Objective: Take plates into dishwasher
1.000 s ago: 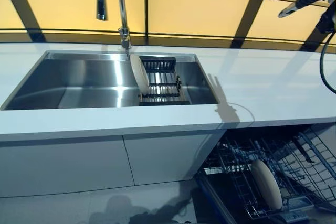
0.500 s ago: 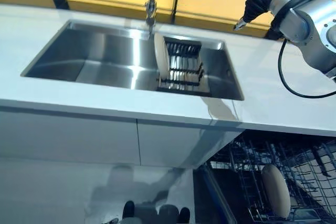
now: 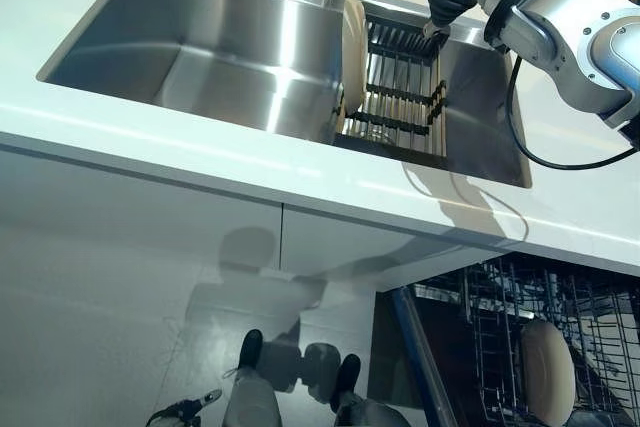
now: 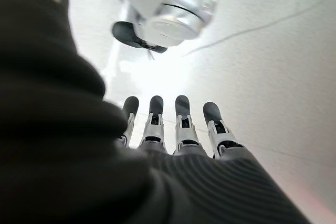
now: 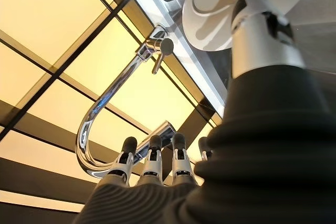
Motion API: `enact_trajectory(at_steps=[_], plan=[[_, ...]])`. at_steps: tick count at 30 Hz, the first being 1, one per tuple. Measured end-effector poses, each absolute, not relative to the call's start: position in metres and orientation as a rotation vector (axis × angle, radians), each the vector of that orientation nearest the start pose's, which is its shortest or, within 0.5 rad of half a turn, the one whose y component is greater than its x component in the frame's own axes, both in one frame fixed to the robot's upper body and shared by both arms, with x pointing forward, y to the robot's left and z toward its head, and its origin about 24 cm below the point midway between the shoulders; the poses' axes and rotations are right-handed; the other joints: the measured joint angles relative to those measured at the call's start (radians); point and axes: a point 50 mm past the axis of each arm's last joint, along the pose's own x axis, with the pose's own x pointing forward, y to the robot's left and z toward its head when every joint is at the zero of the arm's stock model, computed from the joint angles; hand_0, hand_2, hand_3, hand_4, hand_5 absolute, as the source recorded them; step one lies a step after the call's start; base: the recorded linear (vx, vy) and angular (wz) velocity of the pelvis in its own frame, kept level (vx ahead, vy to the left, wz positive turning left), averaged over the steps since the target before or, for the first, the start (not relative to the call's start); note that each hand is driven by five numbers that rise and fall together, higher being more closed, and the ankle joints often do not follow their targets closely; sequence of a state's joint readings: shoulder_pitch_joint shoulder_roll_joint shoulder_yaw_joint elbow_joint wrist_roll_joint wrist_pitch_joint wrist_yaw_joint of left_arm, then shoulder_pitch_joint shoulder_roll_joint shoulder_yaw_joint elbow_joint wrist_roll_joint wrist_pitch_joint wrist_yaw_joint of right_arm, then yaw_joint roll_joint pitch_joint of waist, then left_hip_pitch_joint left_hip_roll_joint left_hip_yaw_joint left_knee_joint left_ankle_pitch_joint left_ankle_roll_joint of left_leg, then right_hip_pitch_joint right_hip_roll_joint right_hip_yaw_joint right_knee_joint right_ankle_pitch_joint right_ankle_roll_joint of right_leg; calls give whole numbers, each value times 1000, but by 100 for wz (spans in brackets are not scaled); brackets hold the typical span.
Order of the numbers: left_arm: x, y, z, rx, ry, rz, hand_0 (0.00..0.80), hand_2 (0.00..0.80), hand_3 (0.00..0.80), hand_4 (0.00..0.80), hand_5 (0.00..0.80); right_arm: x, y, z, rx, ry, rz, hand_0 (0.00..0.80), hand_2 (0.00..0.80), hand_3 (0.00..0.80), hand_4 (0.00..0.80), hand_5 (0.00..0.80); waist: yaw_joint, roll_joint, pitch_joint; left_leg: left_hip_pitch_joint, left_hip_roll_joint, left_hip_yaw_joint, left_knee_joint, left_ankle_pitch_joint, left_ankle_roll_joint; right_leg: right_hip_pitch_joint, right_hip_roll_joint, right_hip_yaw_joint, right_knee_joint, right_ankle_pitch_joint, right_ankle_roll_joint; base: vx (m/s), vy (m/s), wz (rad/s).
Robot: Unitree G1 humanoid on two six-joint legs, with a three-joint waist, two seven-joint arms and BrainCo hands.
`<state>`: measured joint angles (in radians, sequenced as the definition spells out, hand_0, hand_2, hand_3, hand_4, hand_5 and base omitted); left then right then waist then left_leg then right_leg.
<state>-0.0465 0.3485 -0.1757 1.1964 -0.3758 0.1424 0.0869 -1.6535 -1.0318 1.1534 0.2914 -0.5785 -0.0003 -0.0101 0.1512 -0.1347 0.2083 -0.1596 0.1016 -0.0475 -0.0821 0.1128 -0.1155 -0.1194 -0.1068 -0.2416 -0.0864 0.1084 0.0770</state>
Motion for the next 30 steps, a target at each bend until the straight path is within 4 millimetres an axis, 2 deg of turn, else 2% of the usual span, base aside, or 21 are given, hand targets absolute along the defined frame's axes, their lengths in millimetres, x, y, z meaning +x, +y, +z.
enact_trajectory(at_steps=[13, 24, 30], plan=[[101, 277, -147, 126, 1262, 357, 0, 0, 0, 0, 0, 340, -120, 375, -2113, -876, -23, 0, 0, 0, 0, 0, 5, -14, 26, -10, -1, -8, 3, 0, 0, -5, 0, -8, 0, 0, 0, 3, -1, 1], [101, 277, -147, 117, 1261, 365, 0, 0, 0, 0, 0, 333, -99, 366, -2207, -921, 51, 0, 0, 0, 0, 0, 6, -14, 26, -11, -1, -10, 3, 0, 0, -4, 0, -11, 0, -1, 0, 0, 0, 0], [102, 277, -147, 117, 1253, 364, 0, 0, 0, 0, 0, 332, -95, 363, -2246, -943, 68, 0, 0, 0, 0, 0, 6, -15, 27, -15, -1, -11, 3, 0, 0, -6, 0, -12, 0, -1, 0, 0, 0, 0]])
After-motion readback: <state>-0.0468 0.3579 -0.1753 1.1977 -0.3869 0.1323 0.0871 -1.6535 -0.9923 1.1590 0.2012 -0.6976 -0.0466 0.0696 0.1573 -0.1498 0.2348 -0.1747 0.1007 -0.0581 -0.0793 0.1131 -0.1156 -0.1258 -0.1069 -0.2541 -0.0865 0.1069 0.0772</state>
